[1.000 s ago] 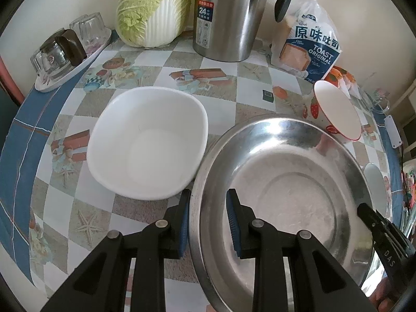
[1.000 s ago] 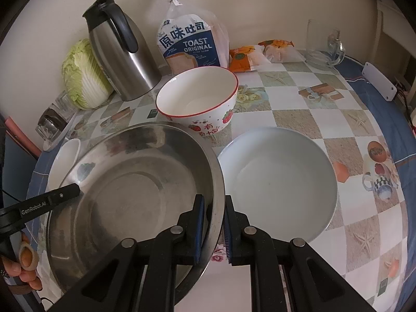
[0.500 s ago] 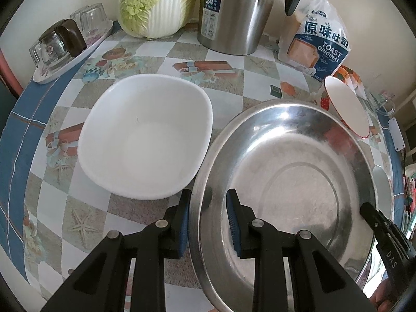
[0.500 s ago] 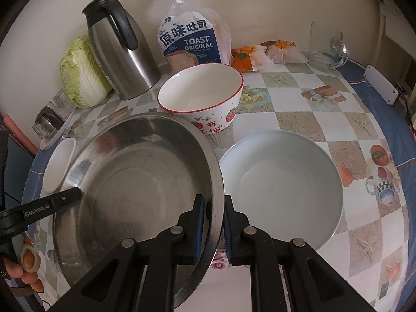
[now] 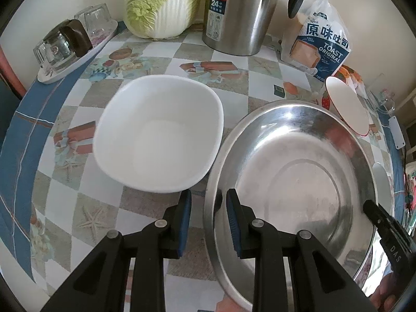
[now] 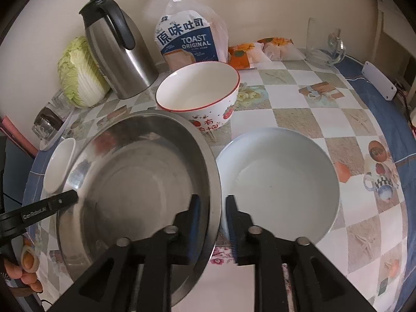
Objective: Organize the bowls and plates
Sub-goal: 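Lift the steel basin with the left tool and carry it beside the white square bowl, then lower the steel basin onto the table and open the left tool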
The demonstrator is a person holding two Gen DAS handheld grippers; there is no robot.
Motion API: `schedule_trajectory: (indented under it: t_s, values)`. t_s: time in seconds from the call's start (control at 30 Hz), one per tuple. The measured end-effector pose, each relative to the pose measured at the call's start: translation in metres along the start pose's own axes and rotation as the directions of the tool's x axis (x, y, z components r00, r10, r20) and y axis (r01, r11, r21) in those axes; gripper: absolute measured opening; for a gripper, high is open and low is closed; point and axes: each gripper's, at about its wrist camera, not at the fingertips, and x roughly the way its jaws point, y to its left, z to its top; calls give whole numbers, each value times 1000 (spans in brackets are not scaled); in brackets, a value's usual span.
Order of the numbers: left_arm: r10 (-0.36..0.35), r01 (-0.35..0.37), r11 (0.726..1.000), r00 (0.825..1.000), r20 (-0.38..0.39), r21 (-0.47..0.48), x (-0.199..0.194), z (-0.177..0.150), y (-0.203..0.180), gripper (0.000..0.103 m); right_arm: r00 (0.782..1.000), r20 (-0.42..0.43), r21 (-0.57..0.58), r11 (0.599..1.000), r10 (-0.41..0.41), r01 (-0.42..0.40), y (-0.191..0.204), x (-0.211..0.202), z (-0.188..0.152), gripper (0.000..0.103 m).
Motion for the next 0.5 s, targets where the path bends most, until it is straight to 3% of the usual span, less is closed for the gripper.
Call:
schedule_trajectory:
  t_s: [0.13, 0.4, 0.47, 0.5]
  values:
    - [-6, 6, 1000, 1000, 15, 8, -14, -1, 3, 28, 1000, 6, 4, 1000, -11, 11, -1, -10, 1, 27]
    - [66, -70, 997, 994, 84, 39, -50, -15, 15, 29, 1000, 8, 6, 1000, -13, 13, -2, -31, -5, 27]
    - [82, -87, 995, 992, 96, 47, -59, -19, 21, 30, 1000, 10, 11, 1000, -11, 11, -2, -35, -8, 30]
    - [89, -94, 994, 991, 97, 52, -61, -20, 22, 30, 1000, 9, 14, 1000, -13, 12, -2, -36, -10, 38]
